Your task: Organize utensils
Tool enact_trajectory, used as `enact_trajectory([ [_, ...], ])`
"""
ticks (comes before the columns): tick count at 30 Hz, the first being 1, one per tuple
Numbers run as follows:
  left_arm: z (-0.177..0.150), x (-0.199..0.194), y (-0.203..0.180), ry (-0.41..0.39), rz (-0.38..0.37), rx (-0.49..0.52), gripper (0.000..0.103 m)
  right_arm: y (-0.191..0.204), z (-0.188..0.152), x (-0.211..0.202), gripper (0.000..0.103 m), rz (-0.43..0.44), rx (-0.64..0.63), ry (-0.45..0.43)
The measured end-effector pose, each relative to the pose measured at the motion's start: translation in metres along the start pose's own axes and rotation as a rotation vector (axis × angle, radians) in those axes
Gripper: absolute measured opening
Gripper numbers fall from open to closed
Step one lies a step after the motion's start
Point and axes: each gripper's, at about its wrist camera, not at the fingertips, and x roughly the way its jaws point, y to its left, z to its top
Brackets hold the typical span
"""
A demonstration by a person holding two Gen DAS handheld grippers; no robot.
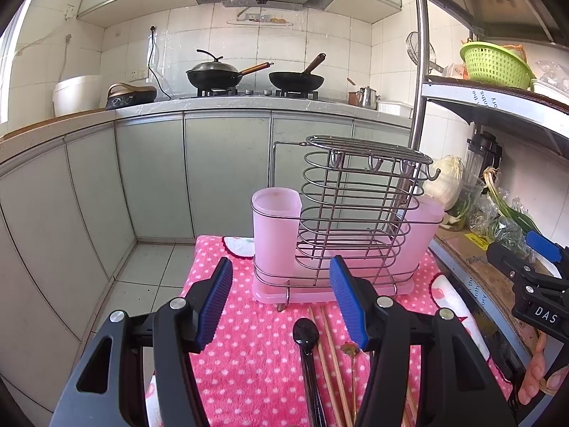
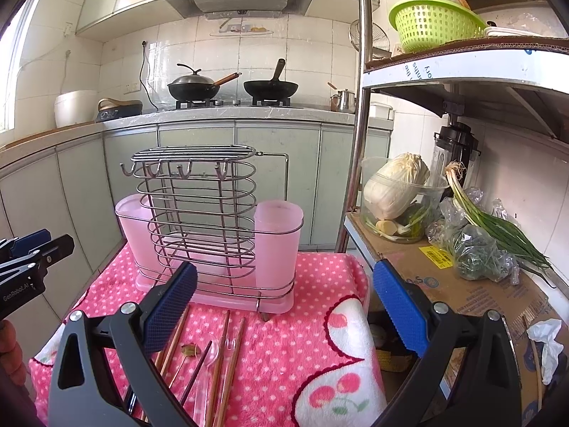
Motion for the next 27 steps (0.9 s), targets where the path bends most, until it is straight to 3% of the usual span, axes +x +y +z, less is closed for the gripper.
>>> enact_trajectory([
  [27, 0.001, -0.0017, 0.0026, -0.002, -0.005, -0.011, 0.056, 0.0026, 0.0008, -0.0023, 0.1, -0.004, -0.024, -0.005],
])
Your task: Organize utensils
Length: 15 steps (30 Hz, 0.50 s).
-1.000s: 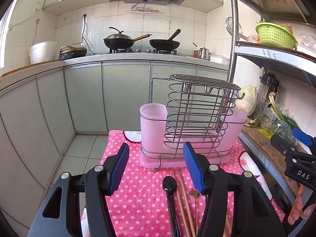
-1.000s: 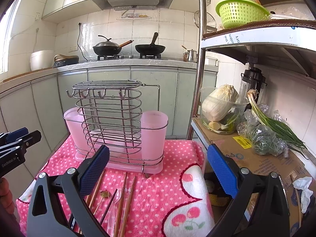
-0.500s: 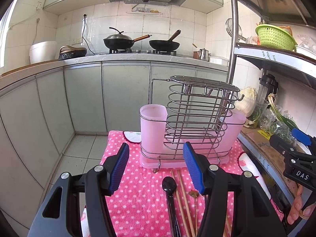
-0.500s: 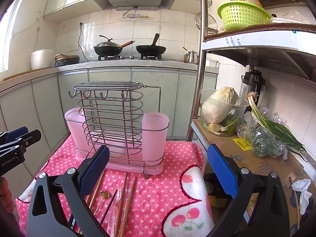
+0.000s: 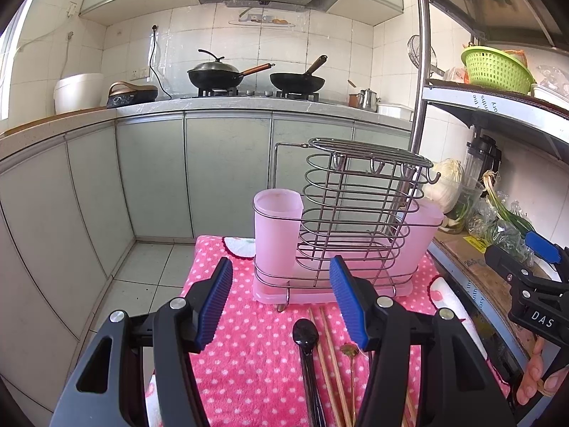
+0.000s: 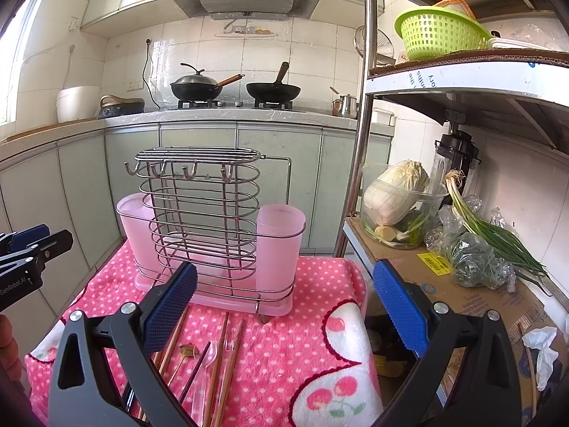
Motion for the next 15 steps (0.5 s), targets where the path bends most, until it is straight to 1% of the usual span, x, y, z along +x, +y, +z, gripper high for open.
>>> enact_trajectory([
  [15, -0.0029, 0.005, 0.0031, 0.014, 0.004, -0.004, 0.056, 0.0, -0.0041, 0.0049, 0.1, -0.003, 0.001, 0.014],
])
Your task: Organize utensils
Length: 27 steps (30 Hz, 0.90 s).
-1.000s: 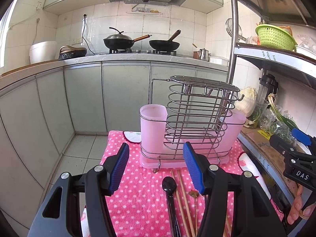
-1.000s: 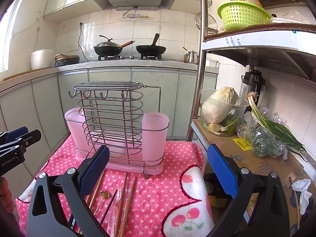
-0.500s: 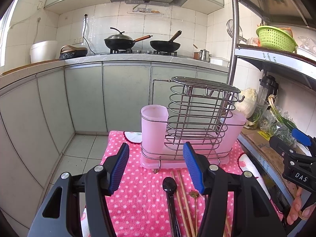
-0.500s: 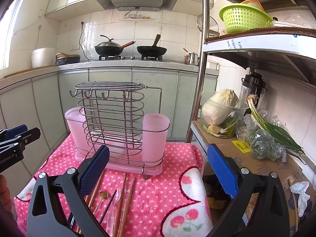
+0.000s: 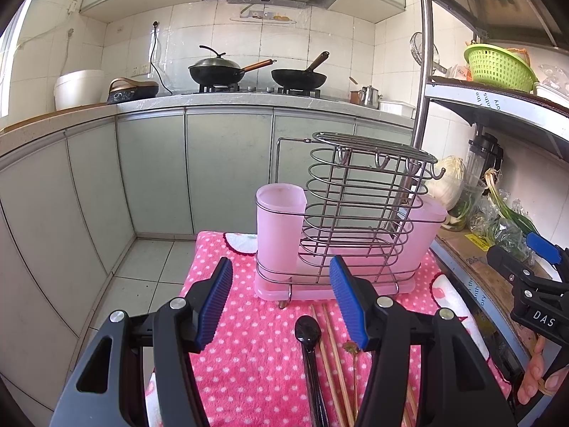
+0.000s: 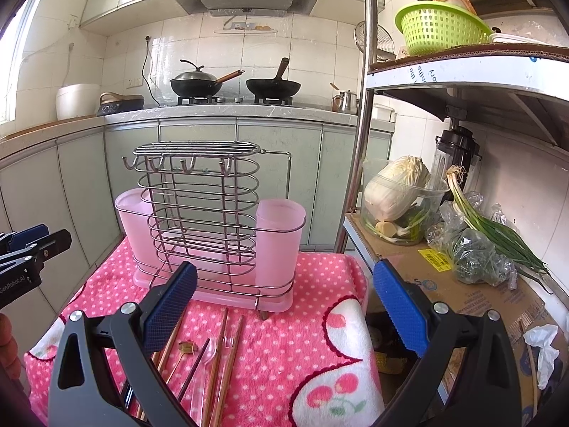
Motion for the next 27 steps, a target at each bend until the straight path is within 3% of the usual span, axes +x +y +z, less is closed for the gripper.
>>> enact_trajectory([
  [18, -0.005, 0.007, 0.004, 0.021, -0.003, -0.002, 0.056, 0.001, -0.005, 0.007, 0.1, 0.0, 0.001, 0.027],
  [27, -0.016, 0.031, 0.022, 0.148, -0.039, -0.038, 0.056, -0.01, -0.023, 0.035, 0.1, 0.076, 0.058, 0.193],
])
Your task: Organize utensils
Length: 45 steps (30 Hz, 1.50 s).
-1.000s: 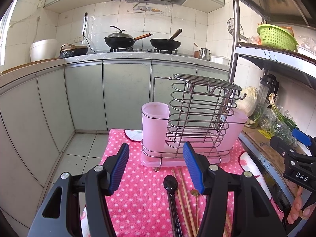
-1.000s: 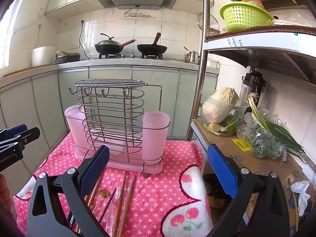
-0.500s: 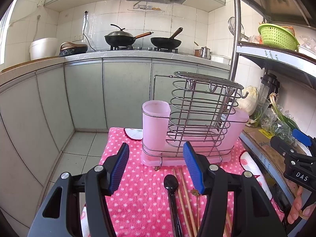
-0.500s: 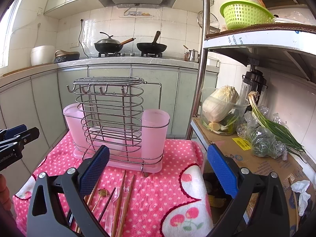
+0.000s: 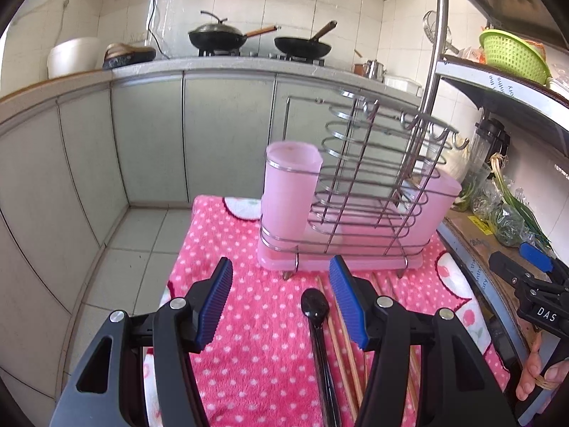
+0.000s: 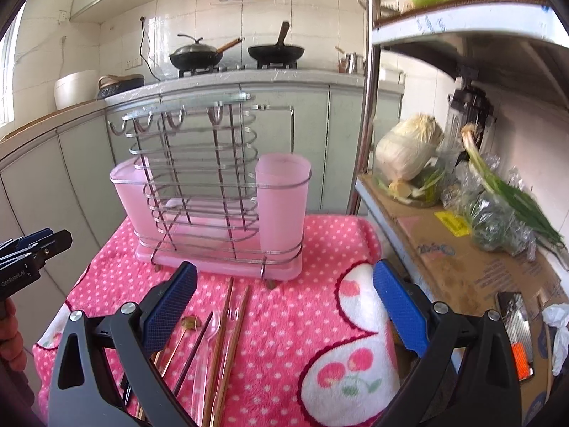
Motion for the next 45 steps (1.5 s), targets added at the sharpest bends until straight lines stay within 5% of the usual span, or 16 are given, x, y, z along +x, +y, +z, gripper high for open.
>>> enact_trajectory([
  [6, -0.015, 0.027, 0.009, 0.138, -0.029, -0.021, 0.056, -0.007, -0.014, 0.032, 0.086, 0.077, 0.048, 0.144],
  [10, -0.026, 0.05, 0.013, 0.261, -0.086, -0.06, 0.042, -0.013, -0.024, 0.046, 0.069, 0.123, 0.087, 0.216],
  [11, -0.028, 0.056, 0.013, 0.292, -0.096, -0.067, 0.032, -0.015, -0.026, 0.05, 0.065, 0.133, 0.098, 0.233],
  [15, -0.036, 0.078, 0.01, 0.407, -0.145, -0.076, 0.017, -0.023, -0.031, 0.058, 0.062, 0.161, 0.131, 0.269],
  [20, -0.048, 0.101, -0.01, 0.505, -0.162, -0.029, 0.016, -0.03, -0.035, 0.064, 0.062, 0.167, 0.159, 0.283],
  [39, -0.071, 0.12, -0.037, 0.557, -0.041, 0.131, 0.012, -0.029, -0.043, 0.085, 0.062, 0.207, 0.162, 0.341],
  [45, -0.067, 0.114, -0.015, 0.565, -0.04, 0.013, 0.005, -0.028, -0.04, 0.085, 0.062, 0.211, 0.154, 0.344],
])
